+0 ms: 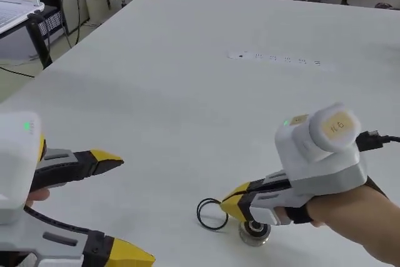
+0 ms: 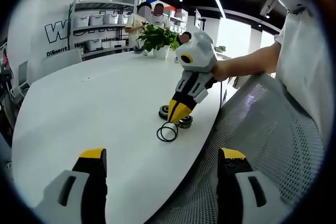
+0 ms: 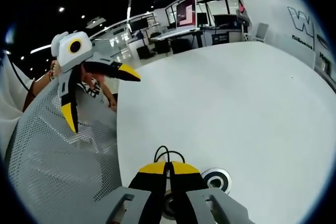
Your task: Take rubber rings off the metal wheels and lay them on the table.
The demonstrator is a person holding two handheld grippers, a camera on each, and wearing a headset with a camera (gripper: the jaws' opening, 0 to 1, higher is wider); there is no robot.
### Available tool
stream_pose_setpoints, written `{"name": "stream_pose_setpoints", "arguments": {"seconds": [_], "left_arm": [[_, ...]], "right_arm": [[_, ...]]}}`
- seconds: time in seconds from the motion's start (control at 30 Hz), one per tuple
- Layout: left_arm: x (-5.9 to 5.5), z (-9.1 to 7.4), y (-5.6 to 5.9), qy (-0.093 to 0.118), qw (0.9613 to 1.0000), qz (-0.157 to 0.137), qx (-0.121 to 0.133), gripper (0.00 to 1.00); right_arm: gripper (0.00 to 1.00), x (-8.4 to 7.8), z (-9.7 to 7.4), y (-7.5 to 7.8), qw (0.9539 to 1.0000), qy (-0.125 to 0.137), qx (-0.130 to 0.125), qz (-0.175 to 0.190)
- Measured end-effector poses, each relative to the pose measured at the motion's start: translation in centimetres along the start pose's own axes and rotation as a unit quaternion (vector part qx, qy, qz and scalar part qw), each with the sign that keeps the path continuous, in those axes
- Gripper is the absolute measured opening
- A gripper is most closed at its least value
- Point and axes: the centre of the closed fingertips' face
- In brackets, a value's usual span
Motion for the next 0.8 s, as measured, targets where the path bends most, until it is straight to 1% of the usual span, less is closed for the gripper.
{"name": "stream_pose_setpoints", "arguments": {"seconds": [0.13, 0.27, 0.5, 0.63, 0.8], "left_arm": [[-0.1, 0.0, 0.0, -0.001, 1.0, -0.001, 0.0, 0.85], [-0.2, 0.1, 0.0, -0.004, 1.0, -0.001, -0.001, 0.85], [-0.2, 0.1, 0.0, -0.007, 1.0, 0.0, 0.001, 0.85], [-0.1, 0.0, 0.0, -0.004, 1.0, 0.0, 0.005, 0.85], [-0.2, 0.0, 0.0, -0.006, 1.0, 0.0, 0.005, 0.84]], "right_arm": [[0.0, 0.2, 0.1, 0.3, 0.9999, 0.005, -0.001, 0.015], [0.0, -0.1, 0.2, 0.5, 0.9998, 0.003, -0.004, 0.02], [0.0, -0.6, 0.4, 0.7, 0.9998, -0.003, -0.013, 0.011], [0.0, -0.7, 0.6, 0.8, 0.9998, -0.004, -0.014, 0.013], [0.0, -0.9, 0.8, 0.8, 0.9998, -0.007, -0.017, 0.006]]}}
Point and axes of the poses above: the centre of the closed fingertips' face, and the gripper's own axes: z roughly forward along the fingers, y roughly to its right, x roughly out of its top, and after that the axes turned 14 degrees about -x, right-handed
